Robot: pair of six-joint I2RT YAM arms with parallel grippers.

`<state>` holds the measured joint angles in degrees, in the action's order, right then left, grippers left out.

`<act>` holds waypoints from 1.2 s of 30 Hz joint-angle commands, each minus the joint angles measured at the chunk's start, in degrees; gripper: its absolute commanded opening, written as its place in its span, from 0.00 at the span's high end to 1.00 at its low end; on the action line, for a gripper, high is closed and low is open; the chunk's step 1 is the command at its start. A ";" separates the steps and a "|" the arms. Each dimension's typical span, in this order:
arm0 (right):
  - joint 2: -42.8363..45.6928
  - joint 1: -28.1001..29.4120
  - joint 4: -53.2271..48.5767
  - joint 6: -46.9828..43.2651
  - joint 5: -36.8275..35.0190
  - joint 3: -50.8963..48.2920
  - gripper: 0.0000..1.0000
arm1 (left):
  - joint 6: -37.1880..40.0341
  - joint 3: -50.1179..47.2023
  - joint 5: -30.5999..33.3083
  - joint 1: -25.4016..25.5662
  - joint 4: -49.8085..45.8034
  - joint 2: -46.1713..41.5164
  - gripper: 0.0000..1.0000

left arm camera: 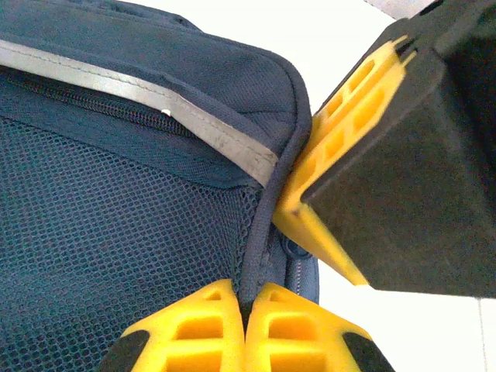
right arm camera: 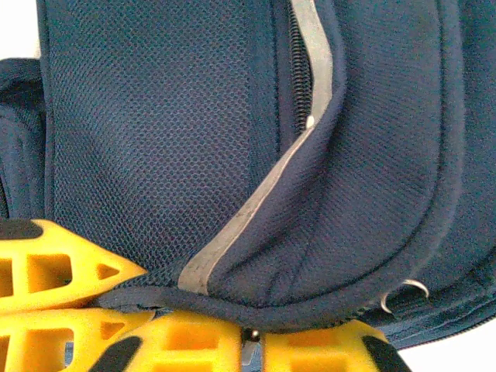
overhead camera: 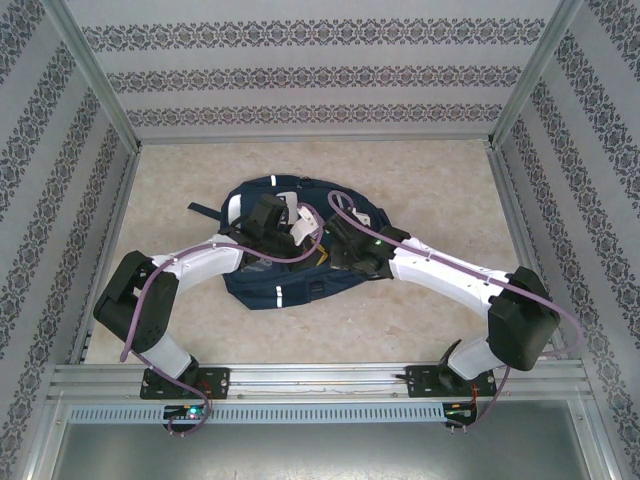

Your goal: Pack books, pencil case, and school supplies into a backpack

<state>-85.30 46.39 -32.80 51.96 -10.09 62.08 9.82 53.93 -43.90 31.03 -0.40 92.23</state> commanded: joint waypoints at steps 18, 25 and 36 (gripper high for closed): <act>8.33 -17.85 -1.59 -28.09 14.89 -8.16 1.00 | 41.91 2.27 -1.28 -7.22 -25.03 -5.10 1.00; 8.14 -17.26 -0.30 -30.13 21.43 -9.61 1.00 | 38.94 1.95 0.44 -14.01 -14.30 -3.28 0.89; 2.40 -8.96 13.48 -26.34 37.11 -8.12 1.00 | -0.77 5.87 17.16 -16.88 -8.22 -2.87 0.46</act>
<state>-81.56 35.57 -21.12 23.75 21.15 53.41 27.38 57.01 -34.30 15.22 -10.02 90.48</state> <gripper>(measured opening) 0.043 0.538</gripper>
